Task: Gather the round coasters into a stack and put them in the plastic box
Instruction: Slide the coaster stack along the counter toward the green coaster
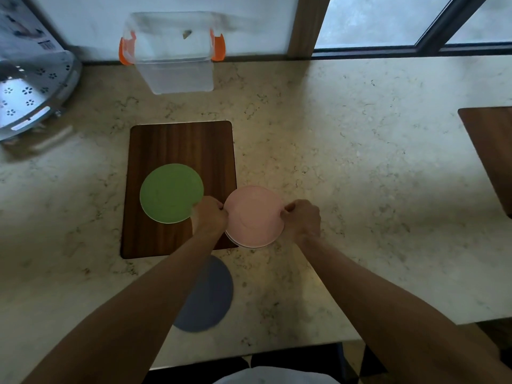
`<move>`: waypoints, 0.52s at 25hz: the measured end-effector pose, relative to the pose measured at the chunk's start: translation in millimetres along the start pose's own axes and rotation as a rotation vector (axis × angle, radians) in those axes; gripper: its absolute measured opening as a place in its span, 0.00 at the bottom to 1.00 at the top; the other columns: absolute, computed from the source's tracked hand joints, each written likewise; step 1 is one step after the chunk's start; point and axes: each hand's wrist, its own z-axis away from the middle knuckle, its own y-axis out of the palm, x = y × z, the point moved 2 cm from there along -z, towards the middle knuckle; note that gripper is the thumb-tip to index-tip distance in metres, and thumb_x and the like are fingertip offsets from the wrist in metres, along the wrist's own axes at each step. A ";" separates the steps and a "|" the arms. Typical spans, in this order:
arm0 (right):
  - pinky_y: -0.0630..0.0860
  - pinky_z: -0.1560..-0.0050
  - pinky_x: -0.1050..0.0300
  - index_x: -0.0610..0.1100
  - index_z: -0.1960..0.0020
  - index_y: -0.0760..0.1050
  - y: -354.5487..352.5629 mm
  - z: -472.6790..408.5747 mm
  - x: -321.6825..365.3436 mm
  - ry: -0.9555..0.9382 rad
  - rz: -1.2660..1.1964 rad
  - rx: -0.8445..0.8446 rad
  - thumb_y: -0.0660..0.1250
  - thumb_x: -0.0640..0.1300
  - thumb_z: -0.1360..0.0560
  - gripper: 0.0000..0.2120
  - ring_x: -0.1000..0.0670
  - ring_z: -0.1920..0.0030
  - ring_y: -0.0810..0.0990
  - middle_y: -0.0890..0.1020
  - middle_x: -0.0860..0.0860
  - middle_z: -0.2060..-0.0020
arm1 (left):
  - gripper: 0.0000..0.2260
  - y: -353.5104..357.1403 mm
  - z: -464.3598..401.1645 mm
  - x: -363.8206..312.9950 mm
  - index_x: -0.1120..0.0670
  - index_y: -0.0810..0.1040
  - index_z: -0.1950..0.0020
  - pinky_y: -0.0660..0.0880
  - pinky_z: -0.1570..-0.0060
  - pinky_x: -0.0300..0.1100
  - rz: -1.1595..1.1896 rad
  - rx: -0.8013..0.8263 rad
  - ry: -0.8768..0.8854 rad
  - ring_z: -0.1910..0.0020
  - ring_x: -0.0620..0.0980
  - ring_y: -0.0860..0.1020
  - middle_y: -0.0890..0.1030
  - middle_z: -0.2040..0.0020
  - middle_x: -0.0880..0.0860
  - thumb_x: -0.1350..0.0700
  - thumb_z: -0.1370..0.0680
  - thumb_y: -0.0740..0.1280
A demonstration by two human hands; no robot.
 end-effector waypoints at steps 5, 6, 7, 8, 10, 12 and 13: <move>0.83 0.58 0.53 0.44 0.57 0.85 1.0 -0.5 4.5 0.051 -0.008 -0.008 0.70 0.41 0.28 0.05 0.46 0.63 0.84 0.86 0.45 0.61 | 0.09 2.7 1.0 -3.3 0.65 0.78 0.66 0.67 0.70 0.43 -0.022 -0.009 -0.032 0.68 0.57 0.76 0.78 0.69 0.60 0.64 0.27 0.65; 0.82 0.58 0.53 0.44 0.57 0.85 0.8 -0.6 5.2 0.058 -0.005 -0.009 0.69 0.40 0.28 0.05 0.46 0.62 0.84 0.86 0.45 0.60 | 0.09 2.6 -0.4 -3.4 0.64 0.77 0.67 0.68 0.70 0.43 -0.014 -0.005 -0.039 0.68 0.56 0.75 0.78 0.69 0.60 0.64 0.27 0.65; 0.82 0.57 0.53 0.44 0.56 0.84 0.2 -0.9 5.6 0.064 -0.004 -0.008 0.69 0.39 0.28 0.05 0.46 0.61 0.84 0.86 0.45 0.60 | 0.09 2.3 -1.5 -3.7 0.63 0.77 0.67 0.68 0.70 0.43 -0.012 0.000 -0.047 0.68 0.56 0.75 0.76 0.70 0.58 0.64 0.27 0.65; 0.82 0.57 0.54 0.44 0.56 0.84 -0.3 -1.4 5.6 0.068 -0.008 -0.004 0.69 0.39 0.29 0.05 0.45 0.60 0.84 0.86 0.45 0.59 | 0.09 2.0 -3.2 -3.3 0.63 0.77 0.67 0.69 0.70 0.43 -0.016 0.002 -0.053 0.68 0.56 0.76 0.76 0.71 0.57 0.64 0.27 0.66; 0.80 0.58 0.55 0.44 0.55 0.84 -1.2 -2.0 5.3 0.076 -0.020 0.008 0.69 0.39 0.29 0.05 0.45 0.59 0.84 0.86 0.44 0.58 | 0.07 2.5 -5.6 -2.3 0.65 0.80 0.63 0.71 0.69 0.44 -0.025 0.008 -0.071 0.66 0.57 0.78 0.78 0.68 0.58 0.63 0.27 0.67; 0.80 0.59 0.55 0.42 0.55 0.84 -0.7 -2.3 6.3 0.088 -0.016 0.023 0.70 0.40 0.29 0.05 0.45 0.60 0.84 0.86 0.44 0.58 | 0.05 3.9 -7.1 -3.0 0.65 0.80 0.60 0.73 0.67 0.45 -0.017 0.022 -0.085 0.63 0.58 0.79 0.81 0.63 0.61 0.63 0.27 0.68; 0.81 0.60 0.54 0.41 0.54 0.83 0.0 -2.2 7.3 0.095 -0.010 0.034 0.70 0.40 0.29 0.05 0.44 0.60 0.84 0.85 0.43 0.58 | 0.05 4.2 -7.7 -3.6 0.64 0.80 0.58 0.74 0.66 0.45 -0.010 0.032 -0.093 0.62 0.59 0.80 0.82 0.61 0.61 0.62 0.27 0.68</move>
